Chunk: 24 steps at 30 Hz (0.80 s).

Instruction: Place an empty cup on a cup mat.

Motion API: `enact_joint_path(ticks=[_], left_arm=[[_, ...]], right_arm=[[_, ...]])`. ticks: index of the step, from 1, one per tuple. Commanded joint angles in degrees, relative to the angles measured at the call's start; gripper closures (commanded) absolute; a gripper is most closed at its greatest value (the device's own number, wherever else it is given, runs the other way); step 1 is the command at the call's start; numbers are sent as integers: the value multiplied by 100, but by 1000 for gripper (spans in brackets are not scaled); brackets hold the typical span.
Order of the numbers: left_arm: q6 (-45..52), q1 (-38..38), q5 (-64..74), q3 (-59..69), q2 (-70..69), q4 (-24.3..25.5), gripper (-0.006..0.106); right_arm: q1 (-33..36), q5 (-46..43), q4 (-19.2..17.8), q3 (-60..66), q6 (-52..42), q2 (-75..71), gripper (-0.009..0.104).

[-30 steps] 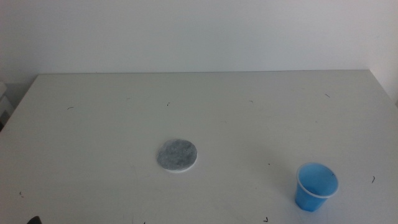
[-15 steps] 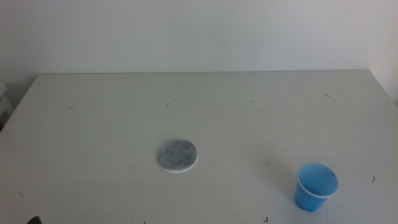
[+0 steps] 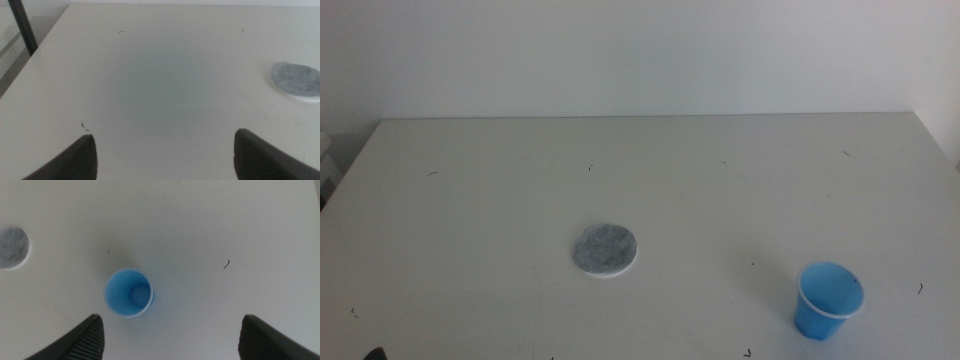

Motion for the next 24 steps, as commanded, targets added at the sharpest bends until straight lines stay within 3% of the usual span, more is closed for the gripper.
enact_joint_path(ticks=[1,7,13,24], left_arm=[[-62,6,-389,-34,-73,2,-5],[-62,6,-389,-34,-73,2,-5],[-62,6,-389,-34,-73,2,-5],[-62,6,-389,-34,-73,2,-5]], right_arm=[[119,-97,56,-196,17,149,4],[663,-60,-120,-196,165,600,4],[1266,-28,-778,-196,186,1023,4],[1717,-330,-704,-37,285,1854,4]])
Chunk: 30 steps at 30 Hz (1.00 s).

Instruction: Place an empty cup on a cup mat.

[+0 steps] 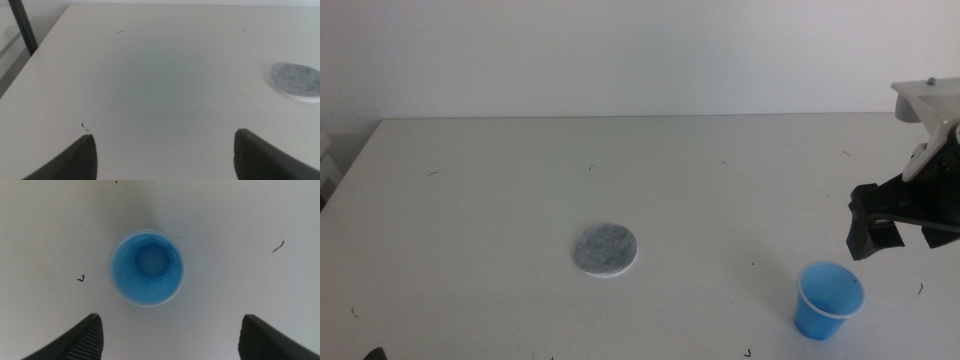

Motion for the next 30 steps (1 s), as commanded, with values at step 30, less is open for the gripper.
enact_joint_path(ticks=[30], left_arm=[[-62,6,-389,-34,-73,2,-5]], right_arm=[[-229,-2043,-176,984,764,1675,42]])
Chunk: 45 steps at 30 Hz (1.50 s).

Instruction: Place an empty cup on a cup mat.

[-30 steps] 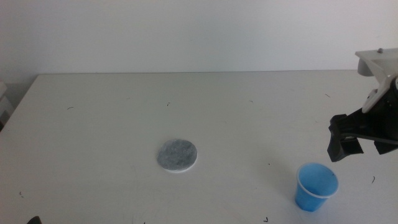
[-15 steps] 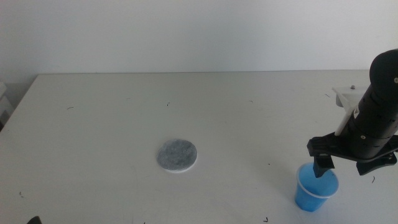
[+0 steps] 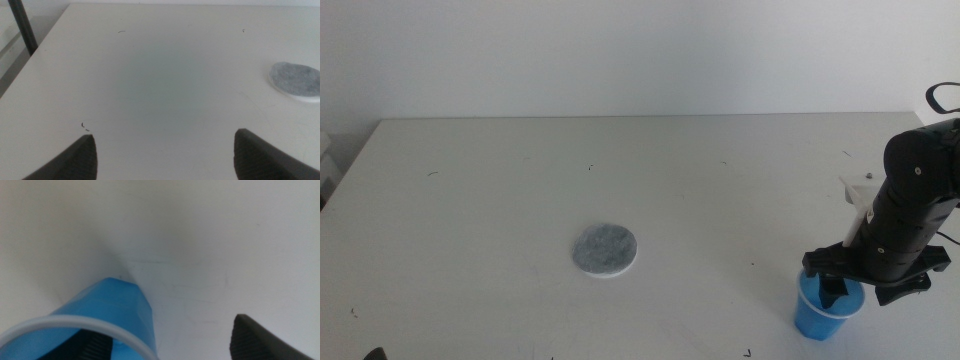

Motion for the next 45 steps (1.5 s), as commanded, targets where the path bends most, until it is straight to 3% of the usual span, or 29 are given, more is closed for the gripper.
enact_joint_path(ticks=[1,8,16,24,45], left_arm=[[-62,6,-389,-34,-73,2,-5],[-62,6,-389,-34,-73,2,-5],[-62,6,-389,-34,-73,2,-5],[-62,6,-389,-34,-73,2,-5],[-62,6,-389,-34,-73,2,-5]], right_arm=[[-48,-51,-33,-82,14,-175,48],[-48,-51,-33,-82,14,-175,96],[150,139,6,-451,141,-387,96],[811,654,-80,-1838,527,-268,96],[2171,1768,-7,-6305,641,2690,96]])
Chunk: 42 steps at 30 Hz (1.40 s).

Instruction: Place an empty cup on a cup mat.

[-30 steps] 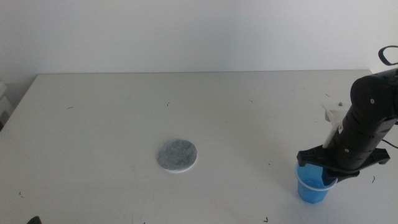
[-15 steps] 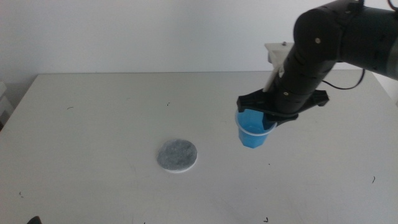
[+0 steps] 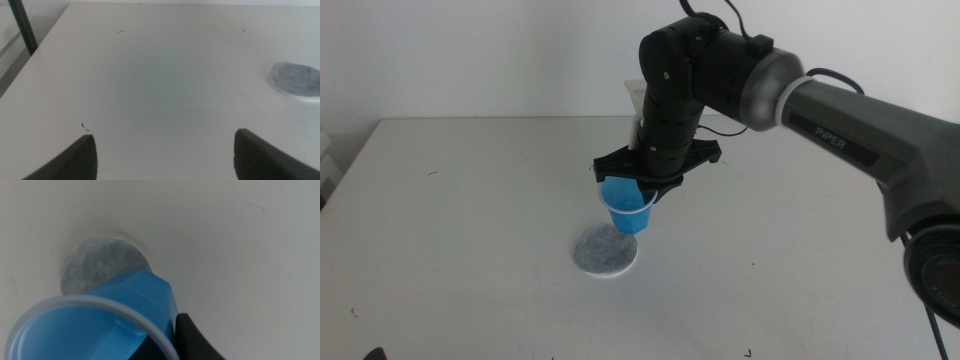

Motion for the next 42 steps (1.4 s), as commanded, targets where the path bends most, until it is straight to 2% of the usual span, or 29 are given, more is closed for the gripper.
enact_joint_path(ticks=[1,6,19,22,25,28,33,36,39,42], left_arm=[[-62,6,-389,-34,-73,2,-5],[-62,6,-389,-34,-73,2,-5],[-62,6,-389,-34,-73,2,-5],[-62,6,-389,-34,-73,2,-5],[-62,6,-389,-34,-73,2,-5],[-62,6,-389,-34,-73,2,-5],[-62,6,-389,-34,-73,2,-5],[-62,6,-389,-34,-73,2,-5],[-62,6,-389,-34,-73,2,-5],[-62,6,-389,-34,-73,2,-5]], right_arm=[[86,40,-18,-569,2,-81,96],[238,47,70,-1048,2,332,96],[370,233,83,-1041,-8,708,96],[388,308,76,-1041,-144,721,91],[388,322,76,-1048,-118,721,82],[388,322,32,-1048,-68,721,68],[388,322,-105,-1052,-38,712,36],[388,336,-145,-1061,1,563,21],[380,448,-271,-1048,1,207,12],[333,645,-557,-986,-46,-171,10]])
